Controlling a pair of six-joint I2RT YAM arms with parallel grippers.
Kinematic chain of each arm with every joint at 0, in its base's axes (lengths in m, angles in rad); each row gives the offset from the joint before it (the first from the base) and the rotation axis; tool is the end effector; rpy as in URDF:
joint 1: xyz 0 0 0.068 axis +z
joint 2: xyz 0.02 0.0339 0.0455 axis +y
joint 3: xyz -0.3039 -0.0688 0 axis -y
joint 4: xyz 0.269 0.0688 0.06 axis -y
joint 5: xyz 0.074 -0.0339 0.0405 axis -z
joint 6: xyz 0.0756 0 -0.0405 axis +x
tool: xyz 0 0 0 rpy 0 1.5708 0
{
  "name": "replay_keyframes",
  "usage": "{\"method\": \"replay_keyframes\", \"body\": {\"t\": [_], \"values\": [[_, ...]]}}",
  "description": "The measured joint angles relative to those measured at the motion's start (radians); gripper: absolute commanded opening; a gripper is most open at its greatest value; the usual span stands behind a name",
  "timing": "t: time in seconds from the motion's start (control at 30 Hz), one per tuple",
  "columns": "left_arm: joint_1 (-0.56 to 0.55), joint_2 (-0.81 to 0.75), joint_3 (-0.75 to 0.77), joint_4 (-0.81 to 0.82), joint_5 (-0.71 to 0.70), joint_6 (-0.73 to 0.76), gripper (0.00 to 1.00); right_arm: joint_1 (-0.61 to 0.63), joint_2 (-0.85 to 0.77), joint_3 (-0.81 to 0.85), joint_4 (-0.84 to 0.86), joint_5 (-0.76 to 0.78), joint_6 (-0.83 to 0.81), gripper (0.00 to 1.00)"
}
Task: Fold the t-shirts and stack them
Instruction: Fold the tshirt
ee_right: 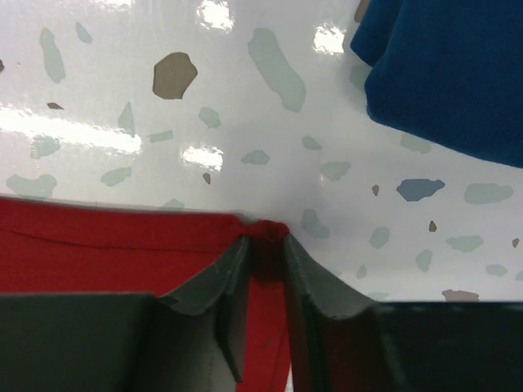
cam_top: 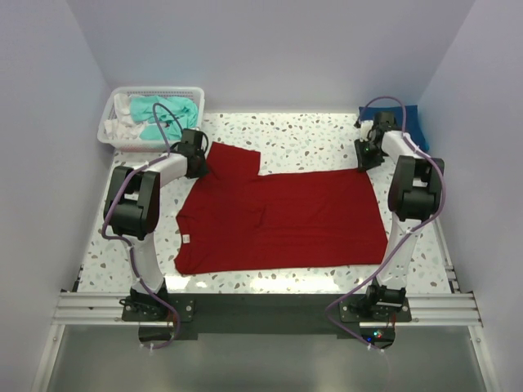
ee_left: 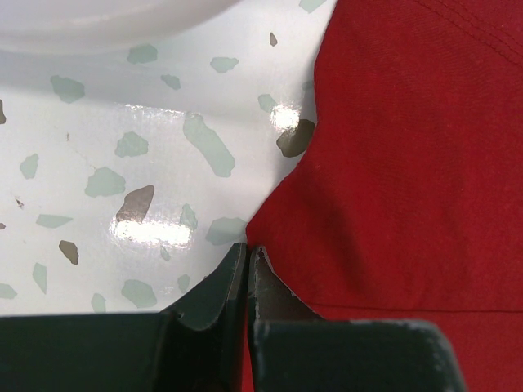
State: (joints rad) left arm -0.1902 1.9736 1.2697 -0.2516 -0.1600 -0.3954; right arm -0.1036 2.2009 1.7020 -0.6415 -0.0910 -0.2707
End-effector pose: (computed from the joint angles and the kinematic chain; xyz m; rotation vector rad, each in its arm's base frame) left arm 0.4626 -0.0768 0.1433 -0.3204 2.4883 -0.0375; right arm 0.5242 -0.0476 0.1473 -0.2523 2.6905 0.0110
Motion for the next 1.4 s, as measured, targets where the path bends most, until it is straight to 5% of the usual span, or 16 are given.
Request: {"method": "replay_keyframes", "body": {"t": [0.1,0.33,0.93,1.4], "values": [[0.0,0.0,0.0,0.0,0.0,0.0,0.0,0.005,0.0,0.0,0.0,-0.003,-0.001,0.06],[0.0,0.0,0.002,-0.001,0.0,0.0,0.0,0.007,-0.003,-0.001,0.001,-0.005,0.002,0.0],[0.0,-0.041,-0.008,-0.021,0.013,0.016,0.0,0.004,-0.187,-0.286,0.137,0.064,0.223,0.0],[0.0,-0.201,-0.065,-0.027,0.006,0.019,0.0,0.004,-0.336,-0.348,0.159,0.129,0.281,0.0]]}}
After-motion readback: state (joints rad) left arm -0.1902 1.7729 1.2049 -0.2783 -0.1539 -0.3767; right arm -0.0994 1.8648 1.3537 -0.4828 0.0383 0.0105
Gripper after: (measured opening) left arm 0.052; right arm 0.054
